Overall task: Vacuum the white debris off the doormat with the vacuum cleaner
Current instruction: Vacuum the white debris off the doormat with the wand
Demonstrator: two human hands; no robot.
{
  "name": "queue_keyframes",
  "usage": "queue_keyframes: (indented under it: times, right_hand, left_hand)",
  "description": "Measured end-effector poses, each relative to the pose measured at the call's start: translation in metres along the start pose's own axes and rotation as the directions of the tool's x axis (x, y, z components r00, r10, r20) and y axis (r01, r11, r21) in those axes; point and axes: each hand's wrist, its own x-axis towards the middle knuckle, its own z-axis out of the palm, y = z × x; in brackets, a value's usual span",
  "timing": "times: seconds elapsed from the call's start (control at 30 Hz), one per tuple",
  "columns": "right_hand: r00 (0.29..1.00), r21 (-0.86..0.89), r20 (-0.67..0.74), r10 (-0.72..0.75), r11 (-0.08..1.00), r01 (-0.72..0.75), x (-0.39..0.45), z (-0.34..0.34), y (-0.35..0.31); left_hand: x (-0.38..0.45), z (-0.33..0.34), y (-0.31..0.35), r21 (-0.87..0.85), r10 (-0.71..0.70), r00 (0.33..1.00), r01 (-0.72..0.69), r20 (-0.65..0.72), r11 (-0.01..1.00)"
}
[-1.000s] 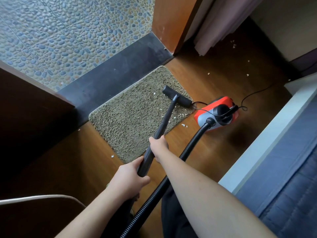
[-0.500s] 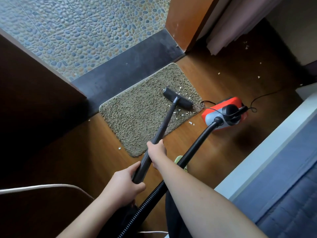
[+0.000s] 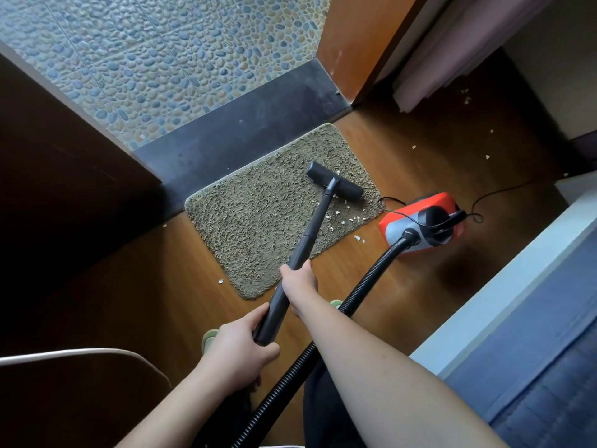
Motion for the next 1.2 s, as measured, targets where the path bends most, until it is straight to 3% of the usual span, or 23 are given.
queue_keyframes:
  times: [0.77, 1.2]
  right_hand:
    - [1.0, 0.044, 0.0, -0.006, 0.999, 0.006, 0.062, -0.025, -0.04]
    - [0.999, 0.045, 0.028, 0.023, 0.999, -0.025, 0.048, -0.009, -0.029]
  left_hand:
    - [0.045, -0.003, 0.058, -0.015, 0.01, 1.0, -0.01, 0.008, 1.0]
    - [0.034, -0.008, 0.037, 0.034, 0.005, 1.0, -0.005, -0.018, 0.999]
